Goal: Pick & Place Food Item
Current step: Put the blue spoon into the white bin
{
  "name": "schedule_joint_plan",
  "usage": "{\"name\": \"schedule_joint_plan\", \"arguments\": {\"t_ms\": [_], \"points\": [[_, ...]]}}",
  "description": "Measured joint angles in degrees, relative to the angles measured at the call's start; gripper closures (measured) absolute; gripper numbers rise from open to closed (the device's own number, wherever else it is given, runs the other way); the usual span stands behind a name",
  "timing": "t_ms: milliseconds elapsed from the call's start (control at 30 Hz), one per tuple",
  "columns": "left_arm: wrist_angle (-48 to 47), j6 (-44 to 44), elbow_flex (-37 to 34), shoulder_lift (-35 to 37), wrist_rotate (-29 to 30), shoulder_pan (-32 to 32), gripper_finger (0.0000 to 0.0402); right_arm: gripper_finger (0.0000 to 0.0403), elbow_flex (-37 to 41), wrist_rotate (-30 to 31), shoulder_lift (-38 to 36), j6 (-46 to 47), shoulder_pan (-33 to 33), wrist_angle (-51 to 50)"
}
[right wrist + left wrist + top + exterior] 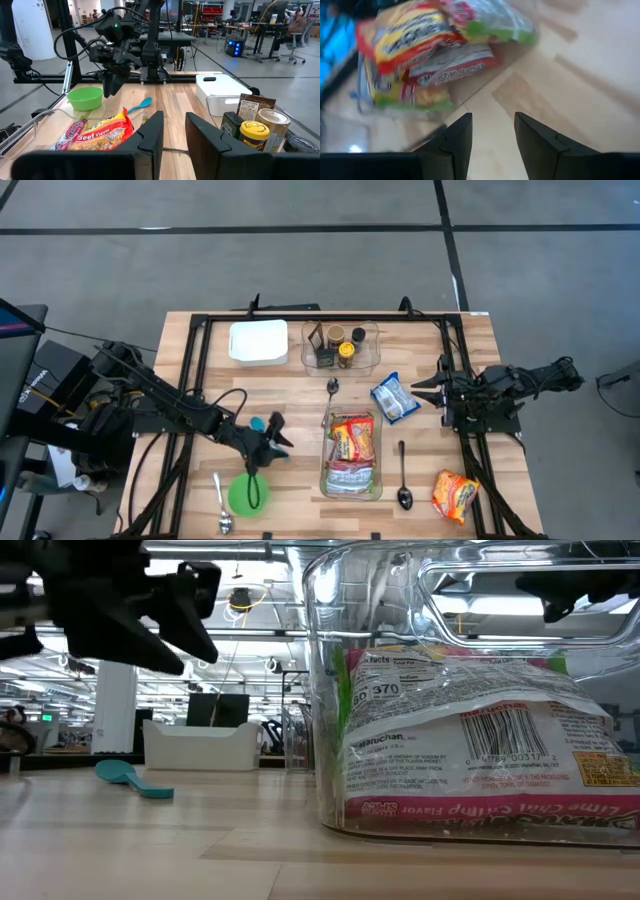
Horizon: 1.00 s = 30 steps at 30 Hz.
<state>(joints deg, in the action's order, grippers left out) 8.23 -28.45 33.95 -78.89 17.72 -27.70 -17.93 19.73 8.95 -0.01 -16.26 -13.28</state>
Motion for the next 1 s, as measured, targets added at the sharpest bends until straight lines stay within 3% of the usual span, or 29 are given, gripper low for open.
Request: {"name": "schedule_joint_plan", "arguments": {"t_ms": [100,233,467,1000], "points": [[-0.7,-6.6,0.0,0.0,1.0,0.0,0.0262,0.0328,0.0,0.0,0.0,0.0,0.0,0.0],[-2.1,-1.5,0.0,0.0,6.2,0.0,0.0262,0.0328,0.0,0.0,0.0,0.0,0.0,0.0],[-6.9,1.9,0.0,0.0,7.0,-0.9,0.0262,0.0328,0.0,0.0,0.0,0.0,0.0,0.0],[-7.4,7.8,0.0,0.0,4.5,-1.0,0.0262,0.0328,0.0,0.0,0.0,0.0,0.0,0.0]]}}
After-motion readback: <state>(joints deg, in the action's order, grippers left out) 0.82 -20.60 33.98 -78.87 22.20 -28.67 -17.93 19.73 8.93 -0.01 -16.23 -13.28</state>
